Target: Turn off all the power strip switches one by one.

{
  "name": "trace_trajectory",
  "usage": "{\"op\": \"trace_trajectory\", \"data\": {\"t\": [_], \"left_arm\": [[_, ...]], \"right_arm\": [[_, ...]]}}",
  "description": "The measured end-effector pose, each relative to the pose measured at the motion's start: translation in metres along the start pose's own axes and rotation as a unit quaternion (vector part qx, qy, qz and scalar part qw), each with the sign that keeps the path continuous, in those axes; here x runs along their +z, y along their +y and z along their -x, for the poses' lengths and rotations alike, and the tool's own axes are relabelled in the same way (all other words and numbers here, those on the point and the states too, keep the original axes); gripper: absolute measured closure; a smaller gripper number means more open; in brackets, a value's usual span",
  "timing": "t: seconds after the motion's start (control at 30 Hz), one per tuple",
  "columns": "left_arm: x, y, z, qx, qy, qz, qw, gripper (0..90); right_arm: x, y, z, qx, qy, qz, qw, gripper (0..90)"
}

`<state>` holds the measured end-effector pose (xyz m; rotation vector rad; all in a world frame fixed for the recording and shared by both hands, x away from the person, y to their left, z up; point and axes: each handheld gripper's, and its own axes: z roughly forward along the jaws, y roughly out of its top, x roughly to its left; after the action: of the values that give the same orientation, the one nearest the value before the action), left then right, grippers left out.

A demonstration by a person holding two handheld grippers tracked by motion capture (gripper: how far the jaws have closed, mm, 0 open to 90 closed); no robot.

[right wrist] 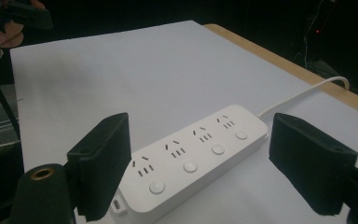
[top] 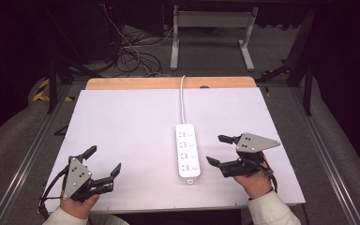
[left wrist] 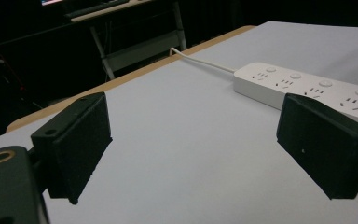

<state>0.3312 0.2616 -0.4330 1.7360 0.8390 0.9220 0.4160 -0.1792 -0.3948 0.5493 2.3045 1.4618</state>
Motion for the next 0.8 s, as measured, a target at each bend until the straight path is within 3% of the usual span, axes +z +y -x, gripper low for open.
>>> {"op": "trace_trajectory", "data": {"t": [0.7,0.73,0.8], "left_arm": [[-0.001,0.0,0.0,-0.002,-0.002,-0.002,1.0,10.6],[-0.001,0.0,0.0,-0.002,-0.003,-0.003,1.0,10.6],[-0.001,0.0,-0.001,-0.003,-0.003,-0.003,1.0,10.7]], "right_arm": [[0.04,0.019,-0.008,-0.012,0.044,-0.019,0.9988,25.2],[0.041,0.019,-0.008,-0.011,0.047,-0.02,0.9986,26.7],[0.039,0.018,-0.005,0.004,0.061,-0.021,0.9979,38.7]]}}
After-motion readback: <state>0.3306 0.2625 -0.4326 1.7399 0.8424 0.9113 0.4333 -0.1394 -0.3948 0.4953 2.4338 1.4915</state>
